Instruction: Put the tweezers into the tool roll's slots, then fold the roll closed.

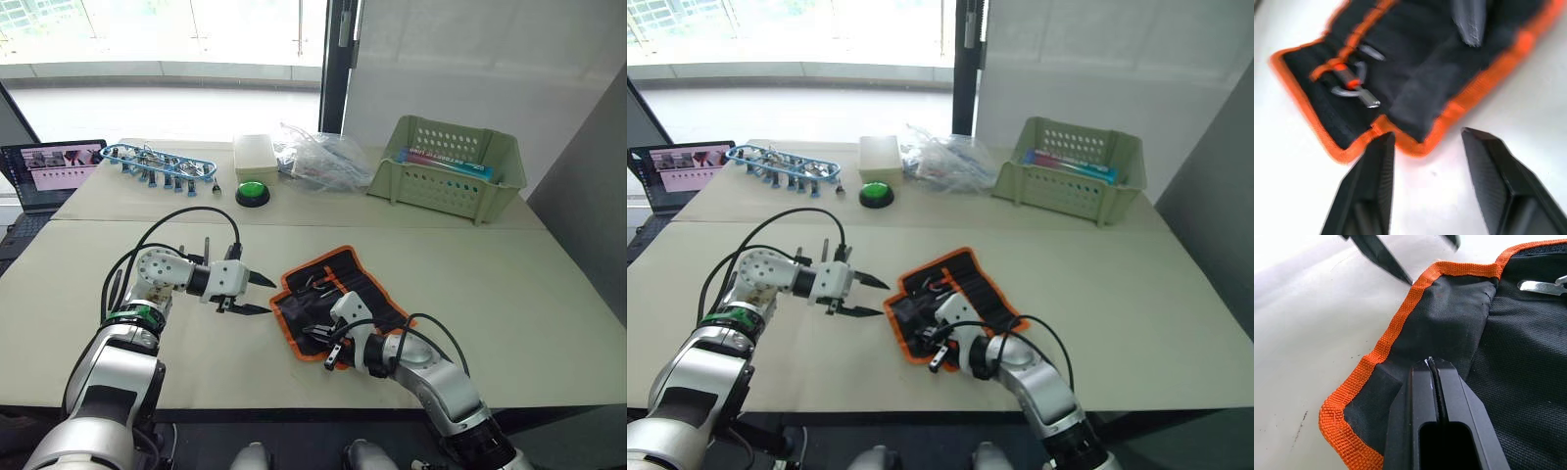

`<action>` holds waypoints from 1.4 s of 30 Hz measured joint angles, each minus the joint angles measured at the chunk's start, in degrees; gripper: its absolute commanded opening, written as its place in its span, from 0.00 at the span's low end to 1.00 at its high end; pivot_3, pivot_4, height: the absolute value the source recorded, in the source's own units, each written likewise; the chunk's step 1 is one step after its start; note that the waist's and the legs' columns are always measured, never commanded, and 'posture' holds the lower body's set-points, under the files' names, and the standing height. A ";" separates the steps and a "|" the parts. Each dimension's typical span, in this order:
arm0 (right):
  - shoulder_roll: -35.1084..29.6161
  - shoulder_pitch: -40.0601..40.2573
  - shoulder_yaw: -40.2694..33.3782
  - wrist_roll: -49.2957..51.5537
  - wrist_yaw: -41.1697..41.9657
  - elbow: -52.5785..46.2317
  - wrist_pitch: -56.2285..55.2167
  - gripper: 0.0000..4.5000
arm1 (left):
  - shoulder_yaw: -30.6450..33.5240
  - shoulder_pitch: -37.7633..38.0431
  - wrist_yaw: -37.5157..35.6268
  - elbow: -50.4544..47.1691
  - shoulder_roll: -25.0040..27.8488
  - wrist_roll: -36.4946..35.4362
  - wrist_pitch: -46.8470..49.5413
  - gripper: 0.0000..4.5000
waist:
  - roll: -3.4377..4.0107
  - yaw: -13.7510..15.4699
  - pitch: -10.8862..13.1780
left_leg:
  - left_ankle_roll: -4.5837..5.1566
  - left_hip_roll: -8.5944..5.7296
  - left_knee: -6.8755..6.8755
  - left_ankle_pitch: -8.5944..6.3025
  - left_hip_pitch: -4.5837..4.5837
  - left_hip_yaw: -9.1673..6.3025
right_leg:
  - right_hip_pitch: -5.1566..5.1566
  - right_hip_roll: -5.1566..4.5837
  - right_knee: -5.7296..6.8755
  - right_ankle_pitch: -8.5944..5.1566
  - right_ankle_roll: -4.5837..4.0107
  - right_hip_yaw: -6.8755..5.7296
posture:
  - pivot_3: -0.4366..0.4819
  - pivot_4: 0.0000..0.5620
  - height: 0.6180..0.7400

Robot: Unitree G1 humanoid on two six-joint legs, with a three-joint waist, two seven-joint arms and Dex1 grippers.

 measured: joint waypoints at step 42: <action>1.01 -5.83 -1.45 0.70 2.85 6.60 2.96 0.00 | 0.82 18.86 24.40 -22.26 -8.57 3.15 19.00 0.01 | 0.24 0.13 -0.98 | 0.01 0.00 -0.01 0.00 0.39 -0.25 | 0.26 0.20 -0.07 0.09 -0.04 0.12 | 0.48 0.27 0.98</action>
